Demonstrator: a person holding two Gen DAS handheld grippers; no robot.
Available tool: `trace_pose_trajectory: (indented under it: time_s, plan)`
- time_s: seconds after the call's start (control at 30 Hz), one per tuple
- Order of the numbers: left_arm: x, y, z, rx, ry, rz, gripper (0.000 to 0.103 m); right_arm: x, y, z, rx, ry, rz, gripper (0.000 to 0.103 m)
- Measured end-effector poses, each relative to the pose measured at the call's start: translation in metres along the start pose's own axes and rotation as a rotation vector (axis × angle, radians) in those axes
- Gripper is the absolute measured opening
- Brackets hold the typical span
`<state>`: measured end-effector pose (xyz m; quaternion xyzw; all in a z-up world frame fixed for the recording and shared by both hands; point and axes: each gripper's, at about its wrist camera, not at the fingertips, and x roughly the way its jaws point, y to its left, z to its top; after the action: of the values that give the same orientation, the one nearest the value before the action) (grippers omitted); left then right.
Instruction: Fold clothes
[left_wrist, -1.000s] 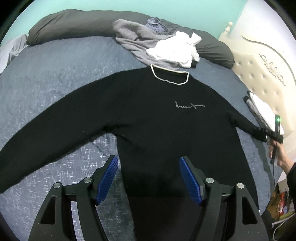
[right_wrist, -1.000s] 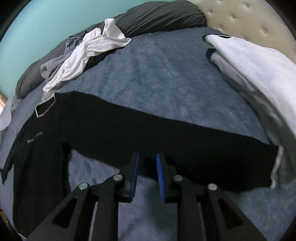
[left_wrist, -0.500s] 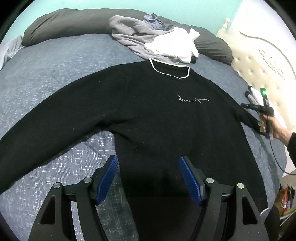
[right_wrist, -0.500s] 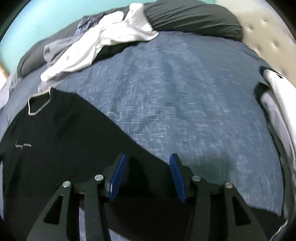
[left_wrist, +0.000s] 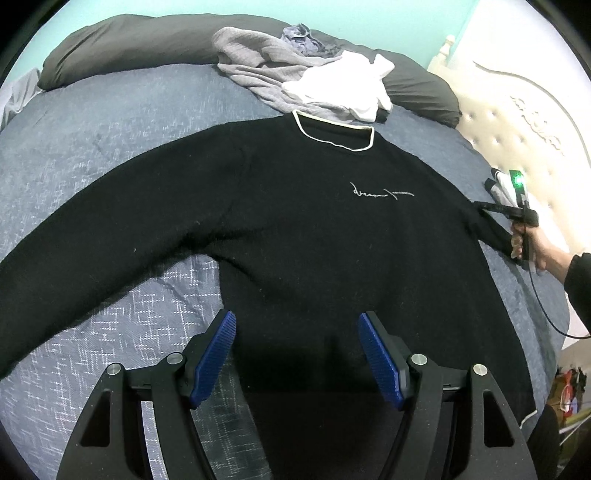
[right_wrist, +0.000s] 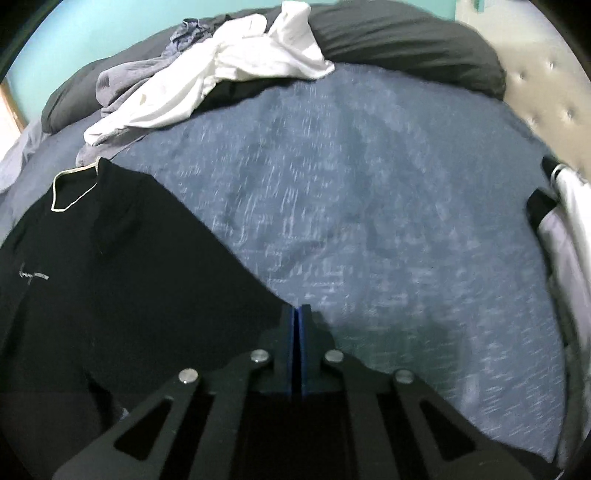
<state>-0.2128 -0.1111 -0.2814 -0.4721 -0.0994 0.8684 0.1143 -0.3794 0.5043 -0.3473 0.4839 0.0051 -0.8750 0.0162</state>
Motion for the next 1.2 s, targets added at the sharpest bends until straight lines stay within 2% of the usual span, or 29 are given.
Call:
trace_pose_trajectory:
  time_s: [0.2,0.37,0.47,0.57,0.6,0.63,0.67,0.73,0.87,0.97,1.0,1.03,1.07,1.2]
  plan:
    - [-0.001,-0.001,0.001,-0.001,0.001,0.000,0.073,-0.008,-0.004,0.008,0.013,-0.039,-0.039,0.002]
    - [-0.001,-0.002,0.001,-0.009,0.000,-0.009,0.073,0.008,0.005,0.010,-0.019,0.023,-0.082,0.002]
    - [0.000,-0.003,0.001,-0.008,0.005,-0.009,0.073,0.010,-0.003,0.009,0.026,0.031,-0.049,0.002]
    - [-0.001,-0.004,-0.001,-0.003,0.006,-0.012,0.073,-0.007,-0.021,0.006,0.090,-0.017,-0.037,0.006]
    - [-0.002,-0.004,-0.001,-0.003,0.006,-0.013,0.073,-0.012,-0.029,0.004,0.114,-0.027,-0.026,0.008]
    - [-0.002,-0.003,-0.001,-0.004,0.006,-0.014,0.073,-0.020,-0.040,-0.001,0.134,-0.032,-0.018,0.016]
    - [-0.002,-0.003,-0.002,-0.007,0.006,-0.014,0.073,-0.025,-0.048,-0.006,0.143,-0.032,-0.020,0.030]
    - [-0.003,-0.003,-0.002,-0.012,0.003,-0.015,0.073,-0.033,-0.065,-0.019,0.155,-0.006,-0.032,0.038]
    - [-0.004,-0.004,-0.004,-0.017,0.003,-0.014,0.073,-0.039,-0.089,-0.042,0.164,0.043,-0.045,0.038]
    - [-0.003,-0.008,-0.003,-0.011,0.009,-0.010,0.073,-0.035,-0.090,-0.054,0.122,0.077,-0.059,0.037]
    - [-0.003,-0.009,-0.003,-0.009,0.010,-0.009,0.073,-0.034,-0.088,-0.055,0.104,0.079,-0.060,0.034]
    - [-0.003,-0.010,-0.002,-0.007,0.010,-0.008,0.073,-0.033,-0.085,-0.056,0.087,0.078,-0.060,0.019]
    - [-0.004,-0.011,-0.002,-0.006,0.009,-0.006,0.073,-0.032,-0.082,-0.057,0.070,0.078,-0.059,0.009]
    - [-0.005,-0.014,0.000,-0.003,0.006,-0.006,0.073,-0.034,-0.078,-0.058,0.048,0.050,-0.100,0.002]
